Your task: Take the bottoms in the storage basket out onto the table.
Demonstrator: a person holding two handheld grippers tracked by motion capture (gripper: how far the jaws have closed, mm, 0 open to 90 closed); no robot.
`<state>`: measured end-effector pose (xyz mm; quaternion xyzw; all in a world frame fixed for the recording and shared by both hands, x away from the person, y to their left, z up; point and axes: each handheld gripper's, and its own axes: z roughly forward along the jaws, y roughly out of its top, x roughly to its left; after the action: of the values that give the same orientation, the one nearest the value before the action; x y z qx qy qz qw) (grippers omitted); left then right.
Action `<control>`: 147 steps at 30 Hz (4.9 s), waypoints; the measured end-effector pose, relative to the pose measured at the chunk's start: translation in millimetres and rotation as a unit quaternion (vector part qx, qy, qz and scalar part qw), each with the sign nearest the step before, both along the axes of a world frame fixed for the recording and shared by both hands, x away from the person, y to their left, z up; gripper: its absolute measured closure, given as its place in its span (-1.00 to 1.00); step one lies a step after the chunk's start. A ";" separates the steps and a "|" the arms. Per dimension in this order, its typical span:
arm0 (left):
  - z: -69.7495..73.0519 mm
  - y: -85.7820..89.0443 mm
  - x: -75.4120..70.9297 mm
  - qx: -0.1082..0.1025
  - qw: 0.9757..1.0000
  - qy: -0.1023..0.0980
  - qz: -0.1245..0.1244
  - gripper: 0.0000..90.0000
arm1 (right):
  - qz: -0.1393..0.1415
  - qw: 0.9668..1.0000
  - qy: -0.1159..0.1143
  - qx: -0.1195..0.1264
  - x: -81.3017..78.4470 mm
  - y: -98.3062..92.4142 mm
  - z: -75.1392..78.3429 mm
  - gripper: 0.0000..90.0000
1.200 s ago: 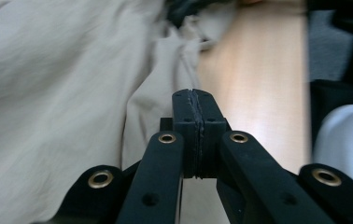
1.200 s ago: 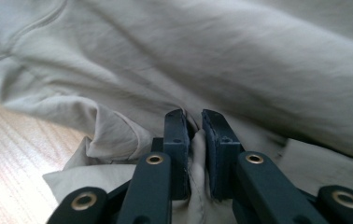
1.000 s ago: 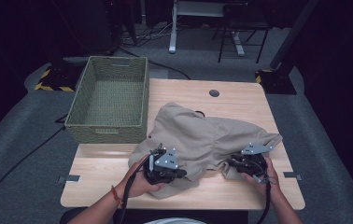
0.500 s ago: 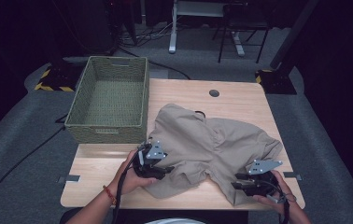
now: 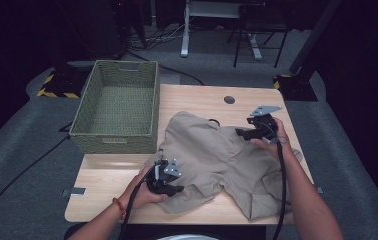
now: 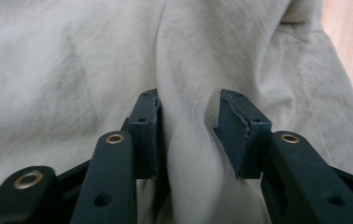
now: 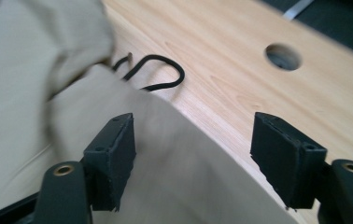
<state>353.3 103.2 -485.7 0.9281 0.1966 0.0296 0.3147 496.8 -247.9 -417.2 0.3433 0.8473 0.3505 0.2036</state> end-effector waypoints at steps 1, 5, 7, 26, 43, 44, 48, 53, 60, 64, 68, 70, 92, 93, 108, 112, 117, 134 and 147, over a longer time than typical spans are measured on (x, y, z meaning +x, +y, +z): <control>0.1 1.1 -2.3 0.001 1.000 0.002 -0.004 0.35 | 0.000 1.000 0.013 -0.004 10.3 4.4 -4.8 -0.34; -0.9 7.7 -10.7 -0.013 1.000 0.019 -0.014 0.36 | 0.005 0.998 0.063 -0.026 34.0 18.9 -29.7 -0.38; -1.1 11.7 -14.3 -0.021 0.999 0.032 -0.014 0.36 | -0.010 0.996 0.078 -0.035 39.2 23.1 -41.6 -0.38; 7.1 14.0 -14.4 0.006 1.000 -0.001 -0.008 -0.05 | 0.057 0.990 0.097 -0.082 26.1 43.1 -57.2 1.00; -5.7 17.3 -14.0 -0.028 1.000 0.001 -0.010 -0.06 | 0.093 0.990 0.106 -0.018 8.2 36.2 -41.5 -0.13; -6.6 18.4 -14.4 -0.033 0.999 0.000 -0.006 -0.06 | 0.098 0.988 0.120 -0.008 7.2 33.3 -44.3 -0.21; -12.6 25.5 -17.3 -0.067 0.998 -0.008 0.013 -0.07 | 0.101 0.985 0.141 -0.018 2.0 35.3 -50.6 -0.42; -14.4 25.8 -20.0 -0.071 0.997 -0.020 0.022 -0.06 | 0.143 0.975 0.168 -0.023 -6.0 43.6 -59.6 -0.53; -15.3 26.1 -19.6 -0.074 0.997 -0.023 0.022 -0.06 | 0.193 0.969 0.153 -0.030 -23.8 53.4 -57.0 0.53; -15.8 25.6 -21.2 -0.072 0.997 -0.028 0.023 -0.06 | 0.193 0.970 0.147 -0.023 -30.1 54.4 -59.8 0.74; -15.8 24.5 -21.9 -0.069 0.997 -0.033 0.022 -0.06 | 0.164 0.979 0.110 -0.043 -31.7 49.8 -60.0 1.00; -15.7 24.5 -21.5 -0.069 0.997 -0.032 0.021 -0.06 | 0.152 0.982 0.105 -0.045 -30.5 46.3 -59.7 1.00; -15.8 24.7 -22.9 -0.069 0.997 -0.033 0.023 -0.06 | 0.126 0.980 0.107 -0.108 -57.0 16.4 -60.9 -0.66; -15.7 24.7 -22.8 -0.068 0.997 -0.033 0.022 -0.06 | 0.120 0.982 0.102 -0.106 -55.4 16.5 -62.8 -0.70; -12.3 13.5 -20.1 -0.055 0.998 -0.023 0.024 -0.09 | 0.009 0.983 -0.044 -0.178 -29.3 16.8 -45.5 0.75; -11.2 2.0 -22.2 -0.045 0.998 -0.027 0.020 -0.10 | -0.043 0.984 -0.085 -0.151 -19.6 11.2 -39.4 0.74; -8.9 1.6 -24.7 -0.046 0.999 -0.003 0.027 -0.12 | 0.007 0.997 -0.045 -0.069 -32.7 7.6 -36.9 0.35; 18.3 -17.7 -23.0 -0.049 0.999 -0.015 0.003 -0.07 | 0.113 0.992 0.049 -0.020 -98.6 5.8 -69.7 -0.14; -2.7 -12.8 -1.4 -0.008 1.000 -0.004 0.015 -0.07 | 0.047 0.998 -0.027 0.039 -80.7 -51.9 3.2 -0.17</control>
<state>351.9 90.4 -488.4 0.9226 0.2093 0.0362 0.3221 416.1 -299.8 -414.0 0.3010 0.8424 0.4014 0.1964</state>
